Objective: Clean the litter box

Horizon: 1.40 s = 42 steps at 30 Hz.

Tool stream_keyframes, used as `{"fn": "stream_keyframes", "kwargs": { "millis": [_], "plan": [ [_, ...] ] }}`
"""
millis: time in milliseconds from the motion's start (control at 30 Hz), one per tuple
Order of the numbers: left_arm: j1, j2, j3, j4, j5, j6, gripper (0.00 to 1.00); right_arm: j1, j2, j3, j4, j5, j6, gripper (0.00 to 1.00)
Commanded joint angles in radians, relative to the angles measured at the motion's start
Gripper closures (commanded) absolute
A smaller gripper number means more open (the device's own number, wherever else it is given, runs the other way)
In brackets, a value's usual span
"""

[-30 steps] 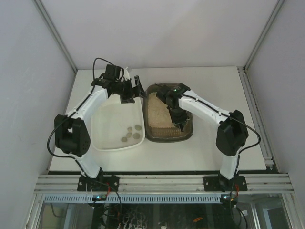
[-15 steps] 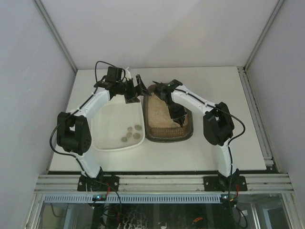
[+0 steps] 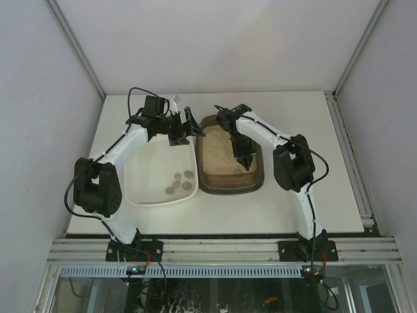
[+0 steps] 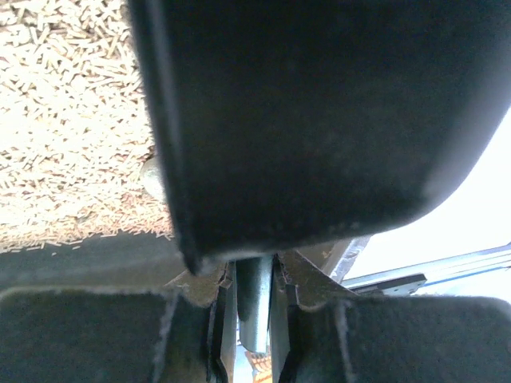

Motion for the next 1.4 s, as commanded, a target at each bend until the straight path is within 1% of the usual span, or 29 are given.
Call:
{"fn": "stream_keyframes", "kwargs": {
  "millis": [0,167,533,667,800,900,1000,1133,1367],
  "plan": [
    [0.015,-0.051,-0.022,0.031,0.032,0.029,0.00,-0.004,0.010,0.033,0.025,-0.095,-0.022,1.00],
    [0.036,-0.040,-0.036,0.031,0.043,0.032,0.00,-0.009,0.008,0.018,0.093,-0.206,-0.043,1.00],
    [0.054,-0.054,-0.067,0.010,0.052,0.076,0.00,-0.015,0.042,0.012,0.185,-0.262,-0.073,1.00],
    [0.055,-0.059,-0.075,0.005,0.060,0.081,0.00,-0.023,0.027,-0.030,0.250,-0.395,-0.082,1.00],
    [0.058,-0.069,-0.082,-0.003,0.061,0.087,0.00,-0.055,-0.029,-0.114,0.351,-0.542,-0.073,1.00],
    [0.063,-0.076,-0.080,-0.030,0.061,0.103,0.00,-0.104,-0.092,-0.238,0.469,-0.675,-0.048,1.00],
    [0.075,-0.095,-0.082,-0.058,0.050,0.130,0.00,-0.158,-0.174,-0.377,0.598,-0.759,-0.011,1.00],
    [0.103,-0.127,-0.095,-0.095,0.025,0.175,0.00,-0.190,-0.268,-0.498,0.684,-0.785,0.005,1.00],
    [0.154,-0.163,-0.109,-0.160,0.002,0.232,0.00,-0.192,-0.371,-0.625,0.784,-0.878,0.045,1.00]
  ]
}}
